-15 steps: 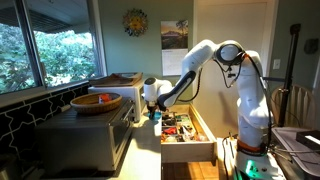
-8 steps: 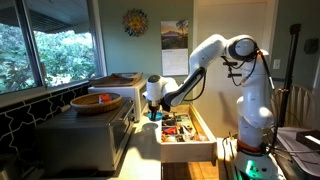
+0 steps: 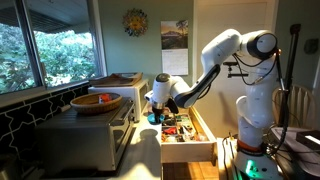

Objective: Move the blue bowl to the left

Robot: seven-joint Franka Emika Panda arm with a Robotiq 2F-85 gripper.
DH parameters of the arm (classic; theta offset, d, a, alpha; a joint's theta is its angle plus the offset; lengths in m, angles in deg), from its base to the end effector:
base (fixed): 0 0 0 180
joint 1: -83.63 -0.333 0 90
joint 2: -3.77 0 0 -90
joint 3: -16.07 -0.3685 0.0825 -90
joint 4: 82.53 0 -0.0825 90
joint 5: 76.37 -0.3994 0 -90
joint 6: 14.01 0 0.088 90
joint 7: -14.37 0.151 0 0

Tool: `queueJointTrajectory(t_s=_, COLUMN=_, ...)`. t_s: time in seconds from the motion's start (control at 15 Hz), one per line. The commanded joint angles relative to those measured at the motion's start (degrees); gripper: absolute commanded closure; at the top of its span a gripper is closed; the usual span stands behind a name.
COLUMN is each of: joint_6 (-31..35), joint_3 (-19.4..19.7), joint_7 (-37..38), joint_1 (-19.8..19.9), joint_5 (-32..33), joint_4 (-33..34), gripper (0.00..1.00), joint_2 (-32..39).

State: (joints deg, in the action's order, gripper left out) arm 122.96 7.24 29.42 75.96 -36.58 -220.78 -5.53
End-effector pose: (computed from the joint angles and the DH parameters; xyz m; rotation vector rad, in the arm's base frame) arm 0.4846 0.1182 0.3925 2.5593 0.6694 0.3575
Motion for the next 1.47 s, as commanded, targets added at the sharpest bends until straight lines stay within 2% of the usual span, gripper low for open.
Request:
queueJointTrajectory(t_s=0.0, joint_6=0.44, joint_3=-2.09, joint_7=-5.28, joint_1=-1.67, joint_5=-0.69, joint_4=-4.93, gripper=0.99, joint_2=-5.13)
queueJointTrajectory(t_s=0.33, joint_6=0.90, joint_3=-4.06, joint_7=-14.41, joint_1=-4.95, joint_5=-3.29, joint_4=-8.08, gripper=0.99, joint_2=-7.82)
queueJointTrajectory(t_s=0.73, joint_6=4.96, joint_3=-4.89, joint_7=-28.04, joint_1=-8.73, joint_5=-4.11, joint_4=-10.42, gripper=0.99, joint_2=-8.88)
queueJointTrajectory(t_s=1.27, joint_6=9.99, joint_3=-4.93, joint_7=-42.22, joint_1=-11.82, joint_5=-4.87, joint_4=-10.54, gripper=0.99, joint_2=-7.28)
queueJointTrajectory(t_s=1.4, joint_6=10.98, joint_3=-4.23, joint_7=-46.17, joint_1=-13.20, joint_5=-8.12, joint_4=-10.73, gripper=0.99, joint_2=-7.09)
